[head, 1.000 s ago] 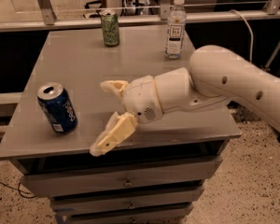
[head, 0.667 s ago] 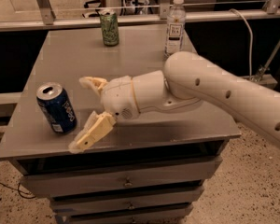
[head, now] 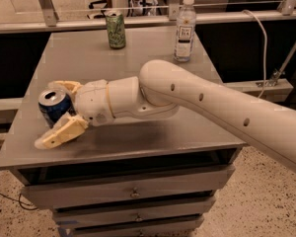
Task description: Knock pepsi can over
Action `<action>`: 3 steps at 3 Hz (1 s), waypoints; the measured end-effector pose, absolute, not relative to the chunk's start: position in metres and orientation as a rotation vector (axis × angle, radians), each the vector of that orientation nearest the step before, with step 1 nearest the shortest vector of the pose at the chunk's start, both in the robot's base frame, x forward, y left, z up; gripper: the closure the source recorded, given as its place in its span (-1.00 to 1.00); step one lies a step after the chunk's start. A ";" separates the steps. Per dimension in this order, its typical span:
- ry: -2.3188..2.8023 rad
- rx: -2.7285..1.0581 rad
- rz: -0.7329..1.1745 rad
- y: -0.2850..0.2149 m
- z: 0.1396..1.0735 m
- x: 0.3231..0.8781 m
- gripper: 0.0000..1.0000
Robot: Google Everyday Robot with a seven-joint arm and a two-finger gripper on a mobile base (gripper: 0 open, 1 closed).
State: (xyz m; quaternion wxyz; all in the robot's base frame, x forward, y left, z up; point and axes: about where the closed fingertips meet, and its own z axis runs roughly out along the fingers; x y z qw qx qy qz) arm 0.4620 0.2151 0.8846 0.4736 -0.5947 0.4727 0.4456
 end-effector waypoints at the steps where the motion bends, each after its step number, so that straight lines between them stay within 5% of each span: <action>1: 1.153 -1.446 1.081 0.224 0.881 0.466 -0.16; 3: 1.234 -1.478 0.985 0.184 0.908 0.488 0.77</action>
Offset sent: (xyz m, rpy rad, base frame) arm 0.0205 -0.0205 -0.0003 -0.0564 -0.0211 -0.0752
